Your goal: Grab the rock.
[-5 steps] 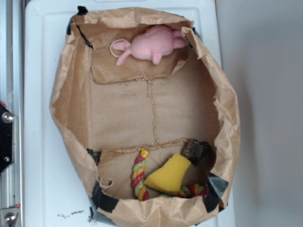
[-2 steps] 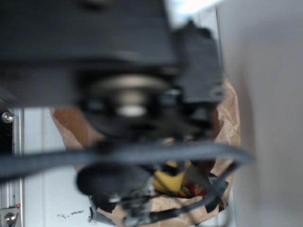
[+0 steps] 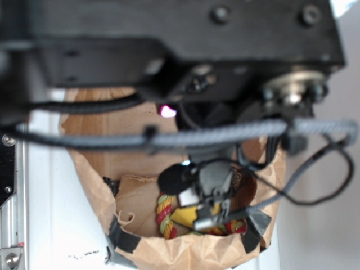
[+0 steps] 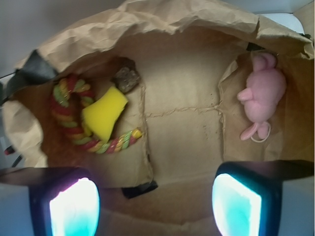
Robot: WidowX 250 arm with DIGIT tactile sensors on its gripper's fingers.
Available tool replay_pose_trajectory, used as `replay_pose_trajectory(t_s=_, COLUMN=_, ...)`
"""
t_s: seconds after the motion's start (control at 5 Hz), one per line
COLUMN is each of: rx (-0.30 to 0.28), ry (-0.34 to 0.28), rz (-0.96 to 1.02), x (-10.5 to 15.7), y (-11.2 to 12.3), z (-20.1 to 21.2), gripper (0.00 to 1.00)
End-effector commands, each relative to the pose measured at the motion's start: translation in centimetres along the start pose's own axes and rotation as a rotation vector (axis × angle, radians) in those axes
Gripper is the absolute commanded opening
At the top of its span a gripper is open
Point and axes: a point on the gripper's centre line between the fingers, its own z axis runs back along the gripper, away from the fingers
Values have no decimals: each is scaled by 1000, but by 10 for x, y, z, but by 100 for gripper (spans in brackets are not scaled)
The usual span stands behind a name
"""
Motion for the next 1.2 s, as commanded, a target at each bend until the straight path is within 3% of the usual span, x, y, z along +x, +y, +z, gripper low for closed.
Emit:
replay_pose_trajectory(t_s=0.0, rx=-49, ry=-177, rz=-17, x=-3, y=30, z=8, gripper=100)
replay_pose_trajectory(t_s=0.6, rx=-49, ry=-177, rz=-17, x=-3, y=30, z=8, gripper=100)
replay_pose_trajectory(t_s=0.8, rx=-45, ry=-215, rz=-89, x=18, y=34, z=-43, gripper=100)
replay_pose_trajectory(t_s=1.0, rx=-69, ry=-256, rz=-135, x=37, y=16, z=-59, gripper=100)
